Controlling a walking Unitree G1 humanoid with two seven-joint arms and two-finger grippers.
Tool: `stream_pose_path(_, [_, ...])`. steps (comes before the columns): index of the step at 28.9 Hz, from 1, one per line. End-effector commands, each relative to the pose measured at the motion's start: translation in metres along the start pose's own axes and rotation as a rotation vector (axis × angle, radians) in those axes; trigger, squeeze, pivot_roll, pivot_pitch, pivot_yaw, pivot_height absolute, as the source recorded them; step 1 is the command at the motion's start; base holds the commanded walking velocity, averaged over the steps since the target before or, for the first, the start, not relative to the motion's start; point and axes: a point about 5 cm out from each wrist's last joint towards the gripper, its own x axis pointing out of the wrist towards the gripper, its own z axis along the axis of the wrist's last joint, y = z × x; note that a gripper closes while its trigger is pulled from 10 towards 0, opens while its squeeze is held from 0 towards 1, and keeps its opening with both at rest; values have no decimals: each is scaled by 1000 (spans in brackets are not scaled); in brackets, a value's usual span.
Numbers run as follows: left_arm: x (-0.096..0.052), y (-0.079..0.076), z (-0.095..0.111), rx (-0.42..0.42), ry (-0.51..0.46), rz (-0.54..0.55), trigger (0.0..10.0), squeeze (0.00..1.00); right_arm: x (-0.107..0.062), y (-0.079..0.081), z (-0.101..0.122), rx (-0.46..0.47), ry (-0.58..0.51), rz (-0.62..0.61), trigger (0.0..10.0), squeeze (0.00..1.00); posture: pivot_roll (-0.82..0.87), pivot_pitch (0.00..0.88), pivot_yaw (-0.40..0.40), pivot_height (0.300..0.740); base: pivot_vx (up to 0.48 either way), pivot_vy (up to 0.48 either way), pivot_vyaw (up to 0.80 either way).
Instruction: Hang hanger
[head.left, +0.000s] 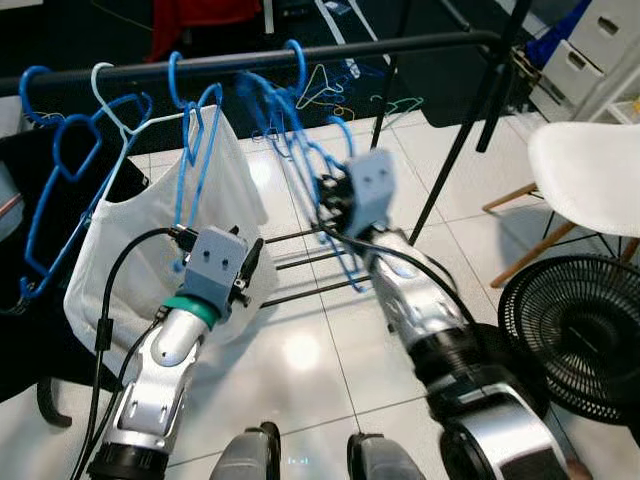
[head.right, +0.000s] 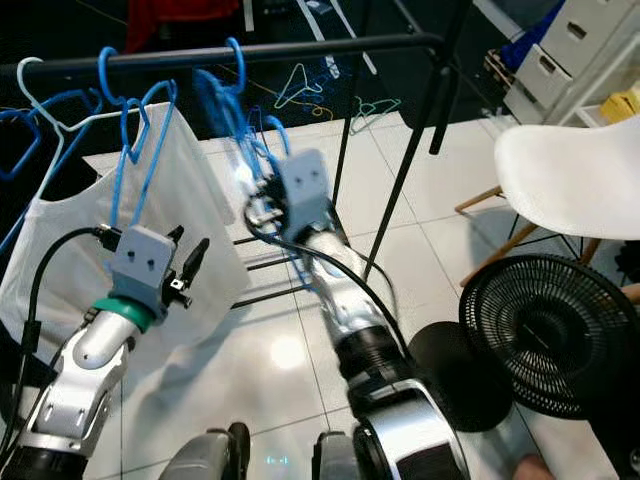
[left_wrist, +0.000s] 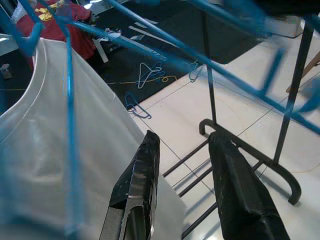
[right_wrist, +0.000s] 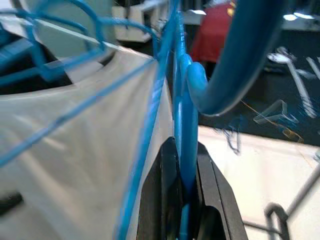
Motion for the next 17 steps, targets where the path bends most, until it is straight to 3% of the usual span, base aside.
stream_pose_path(1, [-2,0,4,5,-9,8,10000,0,7,8,1,11,0,26,10000,0,56,88,42,733,0,0,0])
stream_pose_path(7, [-3,4,21,0,-65,13,10000,0,22,23,14,-6,-24,94,10000,0,68,88,34,733,0,0,0])
stream_pose_path(17, [-6,1,22,0,-64,-8,10000,0,-1,-16,6,-2,-62,-70,10000,0,36,117,44,733,0,0,0])
